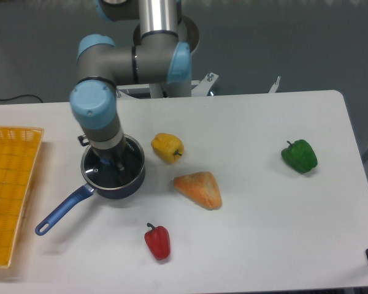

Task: Open the lid
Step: 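Lower the gripper onto the glass lid knob of the saucepan, then close the gripper on the lid knob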

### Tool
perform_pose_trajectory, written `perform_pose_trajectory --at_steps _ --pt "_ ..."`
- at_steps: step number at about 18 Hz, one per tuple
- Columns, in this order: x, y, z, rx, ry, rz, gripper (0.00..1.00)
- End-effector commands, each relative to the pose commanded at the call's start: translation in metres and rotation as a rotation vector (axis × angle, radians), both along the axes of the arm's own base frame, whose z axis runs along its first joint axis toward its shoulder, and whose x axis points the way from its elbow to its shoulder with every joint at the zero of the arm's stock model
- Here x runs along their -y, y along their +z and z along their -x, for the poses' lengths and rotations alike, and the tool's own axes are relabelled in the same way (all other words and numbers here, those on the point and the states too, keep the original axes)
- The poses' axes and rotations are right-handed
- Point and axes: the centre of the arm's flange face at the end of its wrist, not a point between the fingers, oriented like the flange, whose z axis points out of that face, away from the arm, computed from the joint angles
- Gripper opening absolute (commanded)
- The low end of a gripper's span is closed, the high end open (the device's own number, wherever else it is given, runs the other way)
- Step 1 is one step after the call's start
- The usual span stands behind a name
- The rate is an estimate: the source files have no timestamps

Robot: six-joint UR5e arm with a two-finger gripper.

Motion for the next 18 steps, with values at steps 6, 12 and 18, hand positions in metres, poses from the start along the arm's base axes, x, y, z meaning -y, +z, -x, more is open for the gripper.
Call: perform_pose_trajectory --at_steps 6,12,18 --pt "0.006 -0.003 -0.006 -0.007 -0.016 0.018 1.0" --pt "0.006 -0.005 -0.019 -0.037 -0.047 0.04 1.0" --pt "0.012 -0.015 -0.022 -0.039 -0.053 0.066 1.0"
